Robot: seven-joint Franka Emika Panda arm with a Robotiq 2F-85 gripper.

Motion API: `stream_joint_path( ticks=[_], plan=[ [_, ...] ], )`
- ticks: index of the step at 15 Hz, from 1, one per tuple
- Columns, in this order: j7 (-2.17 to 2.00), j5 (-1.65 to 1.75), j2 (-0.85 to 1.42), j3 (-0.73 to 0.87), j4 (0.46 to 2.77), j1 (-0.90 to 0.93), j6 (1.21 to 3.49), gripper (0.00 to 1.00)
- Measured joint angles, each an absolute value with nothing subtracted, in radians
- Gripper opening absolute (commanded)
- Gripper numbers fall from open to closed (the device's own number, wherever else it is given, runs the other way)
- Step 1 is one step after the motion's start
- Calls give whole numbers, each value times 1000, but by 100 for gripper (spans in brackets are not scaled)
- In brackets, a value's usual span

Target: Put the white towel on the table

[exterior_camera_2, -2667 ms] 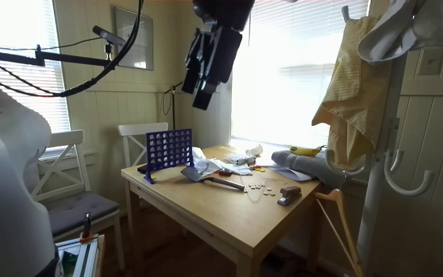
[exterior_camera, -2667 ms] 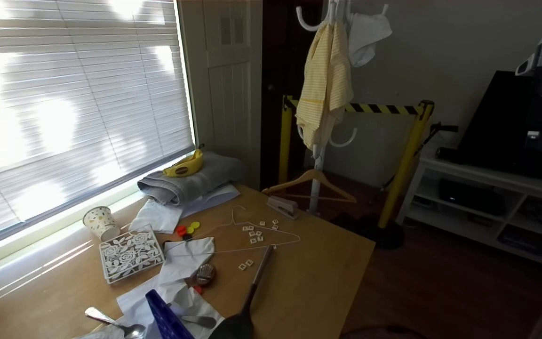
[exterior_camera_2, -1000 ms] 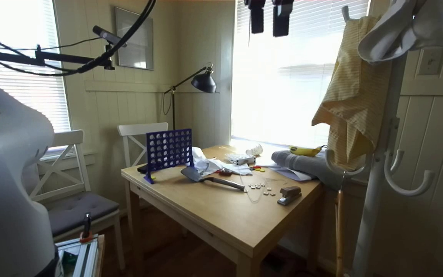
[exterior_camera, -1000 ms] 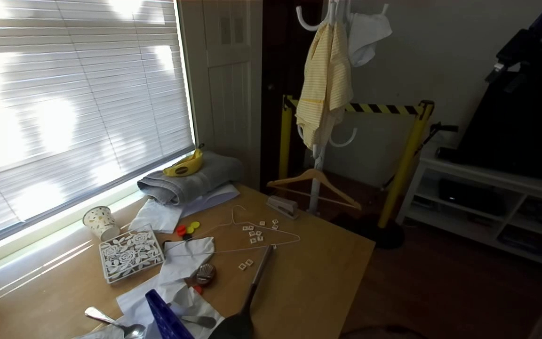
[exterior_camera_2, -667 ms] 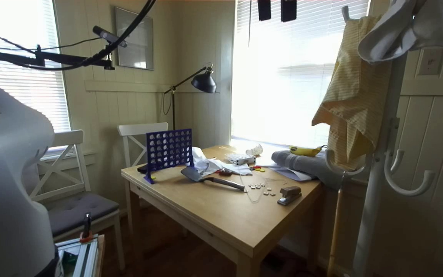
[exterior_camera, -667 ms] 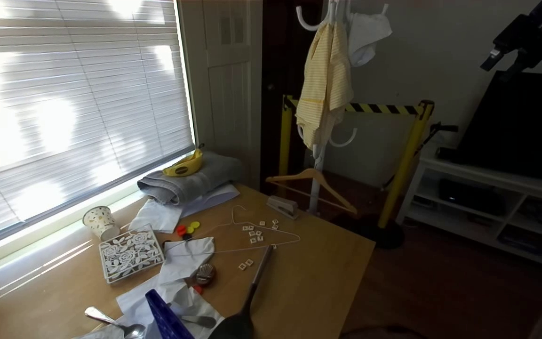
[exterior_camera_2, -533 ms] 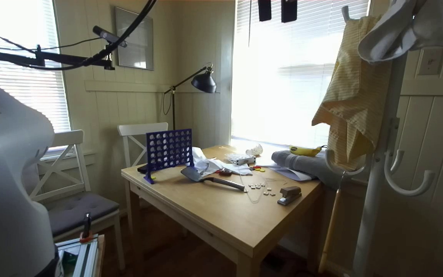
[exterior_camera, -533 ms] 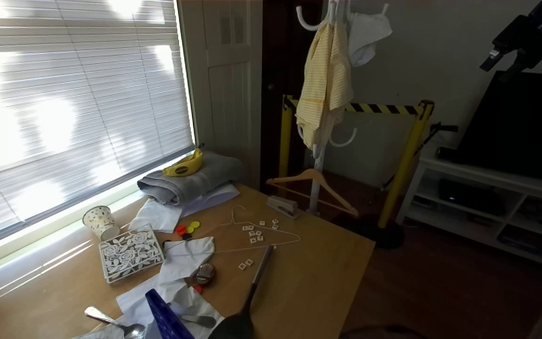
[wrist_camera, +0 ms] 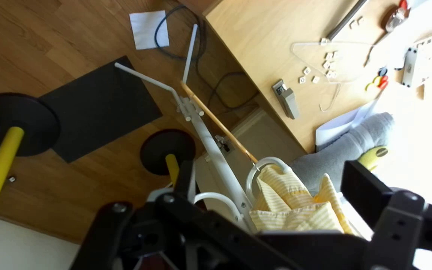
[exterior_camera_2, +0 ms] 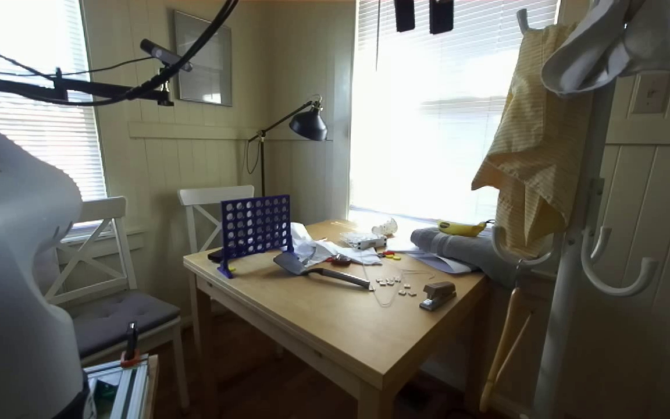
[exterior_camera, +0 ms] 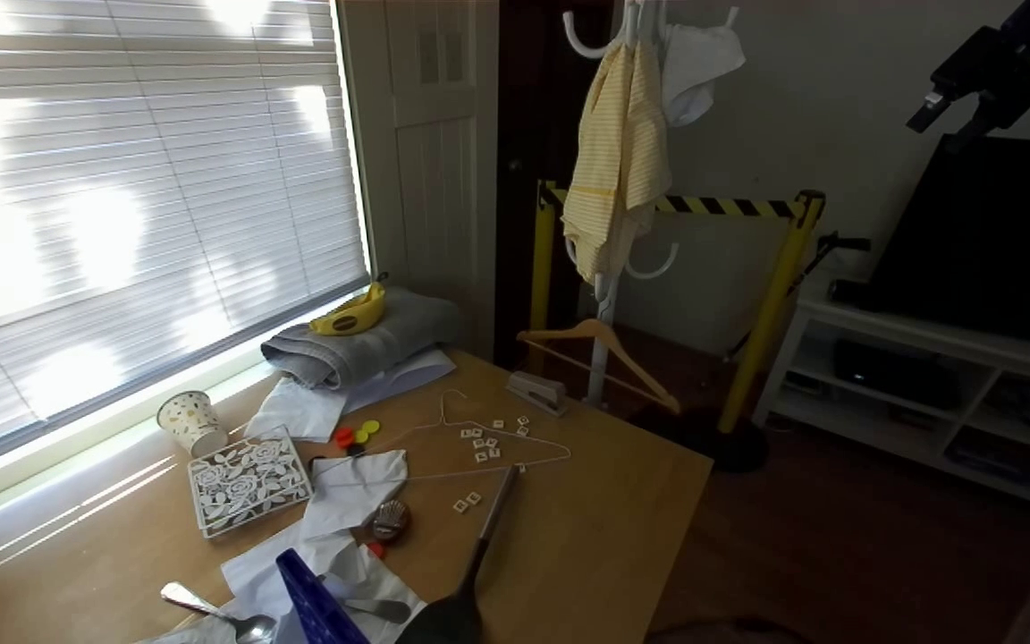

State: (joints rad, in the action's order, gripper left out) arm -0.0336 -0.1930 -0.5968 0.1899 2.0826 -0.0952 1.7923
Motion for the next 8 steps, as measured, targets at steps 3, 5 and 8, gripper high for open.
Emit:
stream_joint_path(
  ticks=[3, 5, 8],
  plan=[
    [-64, -249, -562, 197, 2089, -96, 1969, 100],
    [-65, -301, -503, 201, 2086, -94, 2133, 100],
    [-63, -399, -378, 200, 2047, -63, 2344, 100]
  ],
)
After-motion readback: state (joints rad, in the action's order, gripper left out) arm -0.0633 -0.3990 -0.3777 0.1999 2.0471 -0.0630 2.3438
